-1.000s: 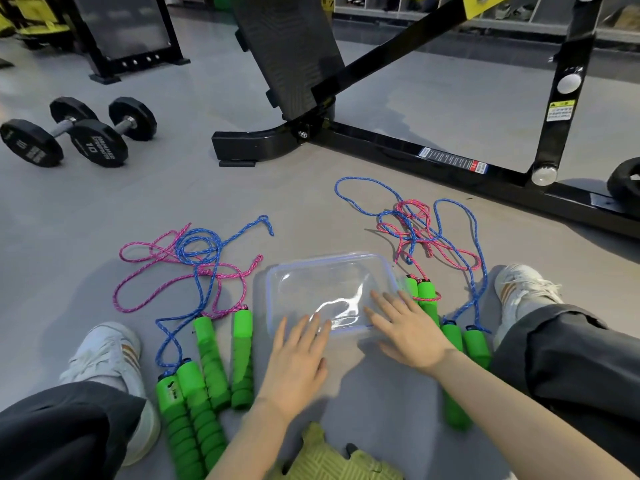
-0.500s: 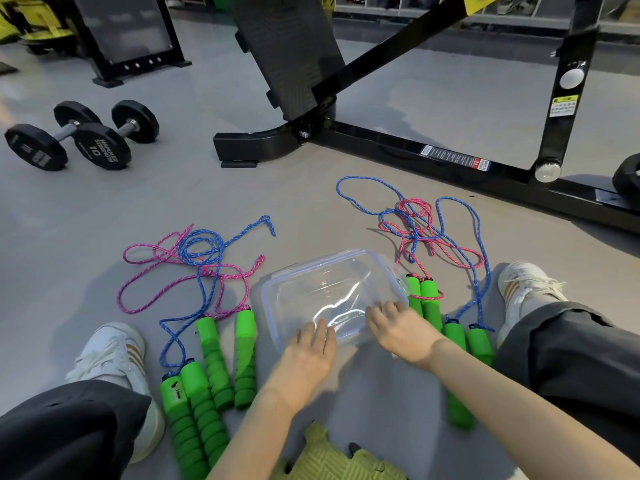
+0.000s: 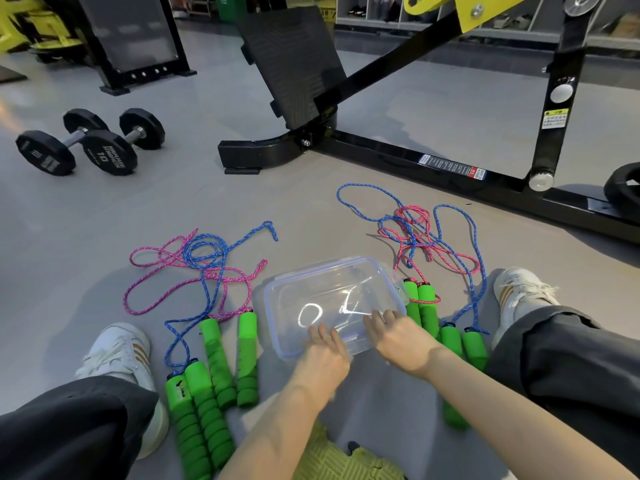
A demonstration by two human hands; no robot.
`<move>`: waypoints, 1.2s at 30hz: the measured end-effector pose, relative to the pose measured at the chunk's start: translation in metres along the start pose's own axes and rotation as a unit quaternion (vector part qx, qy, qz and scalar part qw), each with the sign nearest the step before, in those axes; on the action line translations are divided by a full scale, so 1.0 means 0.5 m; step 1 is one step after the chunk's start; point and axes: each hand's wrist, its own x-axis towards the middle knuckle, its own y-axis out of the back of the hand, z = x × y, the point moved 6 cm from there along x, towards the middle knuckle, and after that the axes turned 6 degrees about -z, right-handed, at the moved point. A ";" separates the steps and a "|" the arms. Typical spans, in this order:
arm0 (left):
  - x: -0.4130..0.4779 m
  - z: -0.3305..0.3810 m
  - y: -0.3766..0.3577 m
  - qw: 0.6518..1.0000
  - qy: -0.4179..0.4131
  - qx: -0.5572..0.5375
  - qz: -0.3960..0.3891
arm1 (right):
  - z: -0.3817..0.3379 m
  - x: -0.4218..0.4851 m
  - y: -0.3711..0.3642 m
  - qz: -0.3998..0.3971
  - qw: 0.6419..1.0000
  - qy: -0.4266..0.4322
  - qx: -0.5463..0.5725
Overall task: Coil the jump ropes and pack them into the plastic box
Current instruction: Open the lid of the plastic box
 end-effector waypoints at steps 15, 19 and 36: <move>-0.047 -0.077 -0.049 0.966 0.026 -0.178 0.187 | 0.063 0.006 0.011 0.043 0.962 -0.135 0.232; -0.065 -0.043 -0.052 0.941 0.044 -0.203 0.266 | -0.013 0.032 0.018 0.043 0.902 -0.129 0.410; -0.041 -0.053 -0.014 0.936 -0.078 -0.104 0.326 | -0.069 -0.015 0.023 0.215 0.970 0.050 0.102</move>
